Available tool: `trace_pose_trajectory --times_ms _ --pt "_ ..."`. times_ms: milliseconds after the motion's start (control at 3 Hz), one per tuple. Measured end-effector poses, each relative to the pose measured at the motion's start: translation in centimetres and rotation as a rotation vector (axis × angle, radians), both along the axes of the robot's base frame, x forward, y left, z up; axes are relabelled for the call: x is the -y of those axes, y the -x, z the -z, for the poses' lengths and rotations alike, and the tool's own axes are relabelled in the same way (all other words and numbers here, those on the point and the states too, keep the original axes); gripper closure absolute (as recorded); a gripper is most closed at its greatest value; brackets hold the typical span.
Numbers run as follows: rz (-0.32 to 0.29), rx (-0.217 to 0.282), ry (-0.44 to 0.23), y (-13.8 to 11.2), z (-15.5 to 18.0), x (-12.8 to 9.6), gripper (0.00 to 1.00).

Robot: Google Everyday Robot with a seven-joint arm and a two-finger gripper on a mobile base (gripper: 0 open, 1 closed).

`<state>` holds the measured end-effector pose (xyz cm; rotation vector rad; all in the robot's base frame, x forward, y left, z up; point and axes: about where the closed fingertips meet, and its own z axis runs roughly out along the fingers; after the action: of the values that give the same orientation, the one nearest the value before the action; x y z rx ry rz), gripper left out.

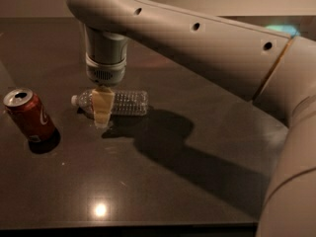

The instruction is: Place water bottle upright

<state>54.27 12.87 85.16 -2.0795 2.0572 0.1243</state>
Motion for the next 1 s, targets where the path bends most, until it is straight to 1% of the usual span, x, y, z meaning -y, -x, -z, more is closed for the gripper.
trace_pose_trajectory --times_ms 333,667,1000 --pt "-0.002 -0.004 0.004 -0.1 0.0 0.0 0.47" --pt "-0.003 -0.009 0.003 -0.2 -0.2 0.1 0.71" --pt "0.013 0.006 -0.085 -0.6 -2.9 1.6 0.95"
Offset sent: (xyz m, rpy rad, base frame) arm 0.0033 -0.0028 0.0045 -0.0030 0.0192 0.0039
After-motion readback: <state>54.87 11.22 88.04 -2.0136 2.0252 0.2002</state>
